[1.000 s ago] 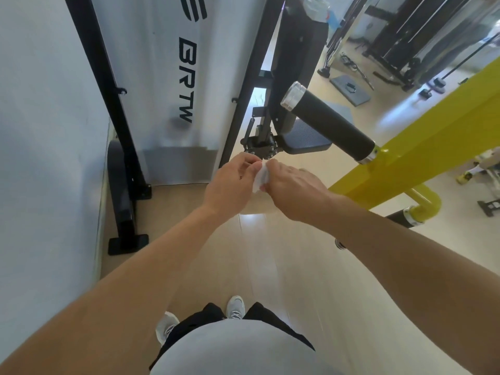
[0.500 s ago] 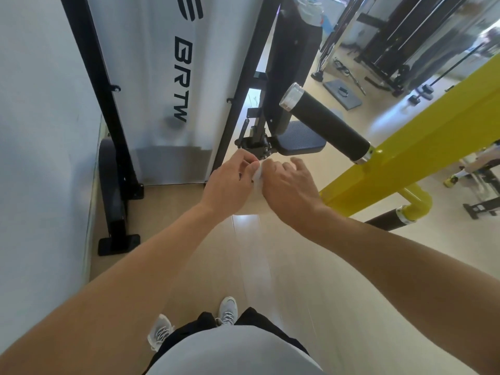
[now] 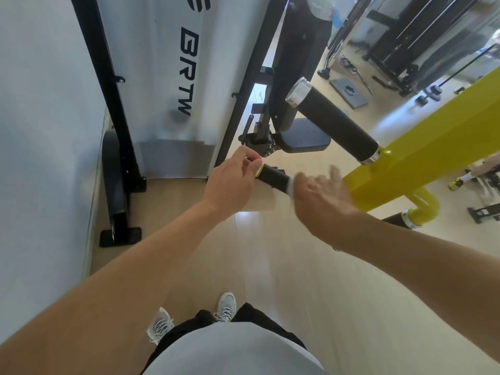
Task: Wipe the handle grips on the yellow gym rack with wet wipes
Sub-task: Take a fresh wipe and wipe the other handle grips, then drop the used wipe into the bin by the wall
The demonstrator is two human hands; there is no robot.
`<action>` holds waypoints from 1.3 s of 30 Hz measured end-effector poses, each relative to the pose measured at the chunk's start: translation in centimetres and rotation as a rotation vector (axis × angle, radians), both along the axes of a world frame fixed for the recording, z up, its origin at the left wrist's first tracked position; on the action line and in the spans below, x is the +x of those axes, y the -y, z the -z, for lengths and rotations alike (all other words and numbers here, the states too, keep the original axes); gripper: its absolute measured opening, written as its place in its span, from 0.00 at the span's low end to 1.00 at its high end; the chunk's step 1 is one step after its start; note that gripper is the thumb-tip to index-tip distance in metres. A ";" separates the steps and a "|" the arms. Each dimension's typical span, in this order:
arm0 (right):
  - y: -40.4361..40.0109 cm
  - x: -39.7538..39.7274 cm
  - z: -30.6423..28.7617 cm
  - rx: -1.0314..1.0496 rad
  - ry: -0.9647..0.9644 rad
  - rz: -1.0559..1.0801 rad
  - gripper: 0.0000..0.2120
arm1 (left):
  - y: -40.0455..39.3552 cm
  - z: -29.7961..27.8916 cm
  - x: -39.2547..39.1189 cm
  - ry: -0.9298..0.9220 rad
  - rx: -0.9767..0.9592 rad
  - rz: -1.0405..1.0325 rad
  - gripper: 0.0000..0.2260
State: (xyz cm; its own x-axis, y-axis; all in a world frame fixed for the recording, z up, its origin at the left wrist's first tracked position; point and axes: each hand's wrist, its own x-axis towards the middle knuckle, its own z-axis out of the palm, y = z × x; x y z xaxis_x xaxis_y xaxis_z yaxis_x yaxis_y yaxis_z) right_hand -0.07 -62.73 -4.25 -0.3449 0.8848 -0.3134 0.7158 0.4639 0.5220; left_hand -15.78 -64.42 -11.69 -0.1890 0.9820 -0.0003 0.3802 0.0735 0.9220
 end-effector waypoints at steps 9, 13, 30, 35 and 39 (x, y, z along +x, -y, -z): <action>-0.8 -3.2 1.4 0.033 -0.241 -0.131 0.13 | -0.2 0.1 0.5 0.076 0.005 -0.034 0.05; 0.4 1.3 -0.3 0.057 0.171 0.017 0.17 | -0.2 0.4 0.6 0.063 -0.016 -0.029 0.05; 0.1 -2.3 0.8 0.044 -0.070 -0.129 0.12 | 0.1 0.2 2.0 0.132 0.014 -0.112 0.07; -0.6 -2.6 1.6 0.006 -0.318 -0.122 0.13 | 0.1 -0.2 2.0 0.097 -0.007 -0.119 0.07; 1.4 1.7 0.1 0.037 -0.139 -0.179 0.21 | 0.5 0.1 2.4 0.122 -0.031 -0.139 0.06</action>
